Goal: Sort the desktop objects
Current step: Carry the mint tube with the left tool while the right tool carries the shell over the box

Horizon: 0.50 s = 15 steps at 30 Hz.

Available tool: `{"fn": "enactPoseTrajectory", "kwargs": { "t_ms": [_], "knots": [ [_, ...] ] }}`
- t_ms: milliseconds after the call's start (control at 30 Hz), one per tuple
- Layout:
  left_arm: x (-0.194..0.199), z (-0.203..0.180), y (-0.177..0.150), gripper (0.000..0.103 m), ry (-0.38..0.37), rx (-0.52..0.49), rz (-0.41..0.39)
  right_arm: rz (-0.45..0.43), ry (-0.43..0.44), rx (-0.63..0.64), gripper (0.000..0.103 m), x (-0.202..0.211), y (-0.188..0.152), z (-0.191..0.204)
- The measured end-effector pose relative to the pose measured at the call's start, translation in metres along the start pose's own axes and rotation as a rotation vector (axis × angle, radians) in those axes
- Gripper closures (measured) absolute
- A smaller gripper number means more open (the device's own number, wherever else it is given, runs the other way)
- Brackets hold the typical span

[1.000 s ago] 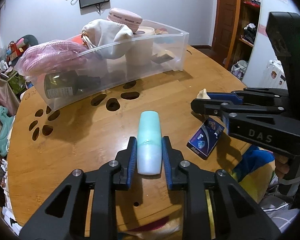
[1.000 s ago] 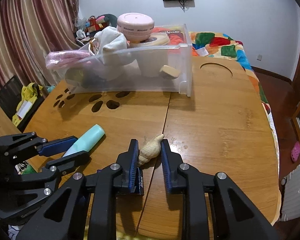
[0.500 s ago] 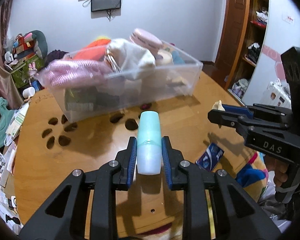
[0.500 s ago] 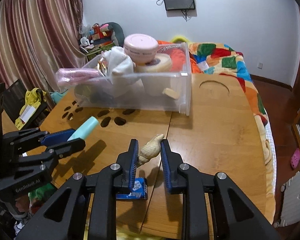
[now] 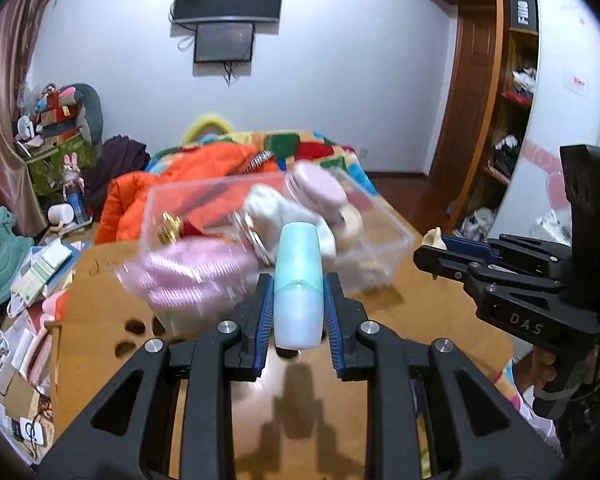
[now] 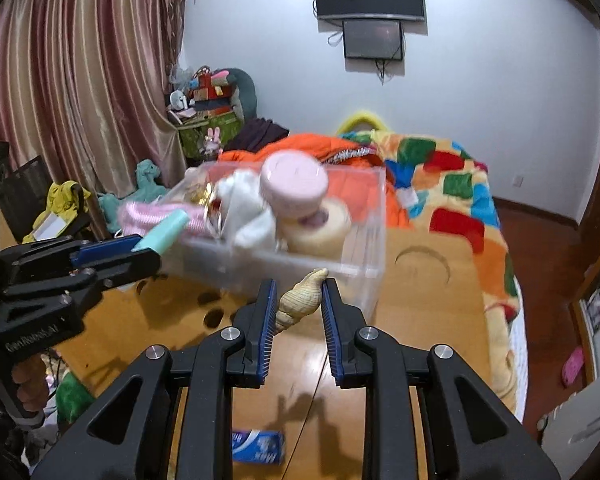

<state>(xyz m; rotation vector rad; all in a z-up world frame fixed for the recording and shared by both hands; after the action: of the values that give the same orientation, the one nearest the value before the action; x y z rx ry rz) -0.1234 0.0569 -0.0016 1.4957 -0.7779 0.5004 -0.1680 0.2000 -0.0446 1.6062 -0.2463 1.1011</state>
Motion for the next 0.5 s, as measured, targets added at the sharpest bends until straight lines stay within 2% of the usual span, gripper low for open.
{"fn": "enactPoseTrajectory", "kwargs": {
  "t_ms": [133,300,500],
  "knots": [
    [-0.001,0.015,0.016,0.079,0.002,0.015,-0.018,-0.027,-0.013,0.002,0.083,-0.001,0.022,-0.004],
    [-0.01,0.035,0.027,0.079,0.024,0.052,-0.02,-0.021,-0.017,0.018,0.083,-0.022,0.043,-0.003],
    [-0.028,0.057,0.028,0.079,0.059,0.091,0.015,0.021,0.008,0.0,0.083,-0.049,0.046,-0.006]
  ]
}}
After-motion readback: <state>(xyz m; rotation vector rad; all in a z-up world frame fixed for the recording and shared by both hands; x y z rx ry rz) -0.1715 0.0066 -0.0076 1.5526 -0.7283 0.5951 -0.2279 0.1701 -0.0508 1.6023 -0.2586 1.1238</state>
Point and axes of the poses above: each gripper's, at about its wrist camera, not at the fingertips, and x roughly against the way its jaws point, z to its left, y to its top, the point moved 7 cm from there along -x, roughly the way its jaws point, and after that the axes turned 14 degrees about z, right-handed, at the moved point
